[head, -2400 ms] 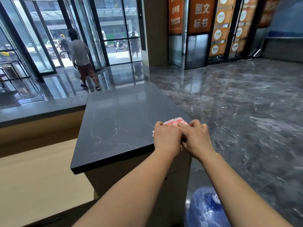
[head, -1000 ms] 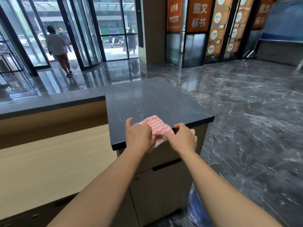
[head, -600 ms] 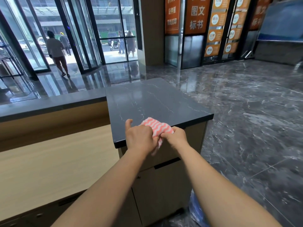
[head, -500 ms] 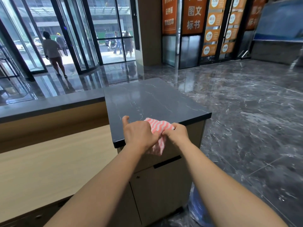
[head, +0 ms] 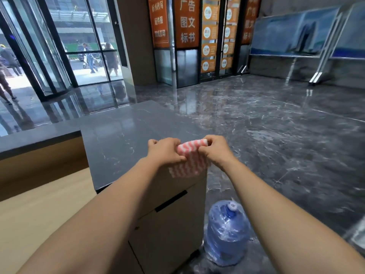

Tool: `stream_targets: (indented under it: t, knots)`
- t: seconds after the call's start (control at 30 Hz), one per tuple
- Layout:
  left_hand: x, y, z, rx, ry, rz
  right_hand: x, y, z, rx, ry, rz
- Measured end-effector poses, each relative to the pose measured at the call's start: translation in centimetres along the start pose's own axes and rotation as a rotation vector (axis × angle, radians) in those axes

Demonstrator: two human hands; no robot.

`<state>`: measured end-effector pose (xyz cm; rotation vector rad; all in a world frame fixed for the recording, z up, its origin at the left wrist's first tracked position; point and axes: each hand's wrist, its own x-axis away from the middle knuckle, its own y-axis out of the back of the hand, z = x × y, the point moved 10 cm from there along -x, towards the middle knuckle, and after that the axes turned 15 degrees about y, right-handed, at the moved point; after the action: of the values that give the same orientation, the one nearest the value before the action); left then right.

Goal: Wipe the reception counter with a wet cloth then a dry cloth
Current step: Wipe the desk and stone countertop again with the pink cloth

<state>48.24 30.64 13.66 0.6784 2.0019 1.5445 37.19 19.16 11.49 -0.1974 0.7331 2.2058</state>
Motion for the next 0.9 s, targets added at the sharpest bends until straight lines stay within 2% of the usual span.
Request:
stream_targets:
  t: [0.1, 0.23, 0.4, 0.47, 0.9]
  knots:
    - [-0.8, -0.2, -3.3, 0.125, 0.004, 0.024, 0.5, 4.2, -2.2, 0.039, -0.045, -0.078]
    - [-2.0, -2.1, -8.9, 0.36, -0.014, 0.159, 1.6, 10.3, -5.2, 0.12, -0.119, -0.172]
    - [-1.2, -4.8, -16.2, 0.832, 0.022, 0.355, 3.3, 18.1, -9.6, 0.111, -0.231, -0.292]
    - [-0.9, -6.5, -19.2, 0.939, 0.054, 0.441, 4.1, 21.2, -11.3, 0.113, -0.272, -0.343]
    - [0.3, -12.8, -39.7, 0.953, -0.106, 0.618, 9.2, 38.7, -19.3, 0.334, -0.492, -0.489]
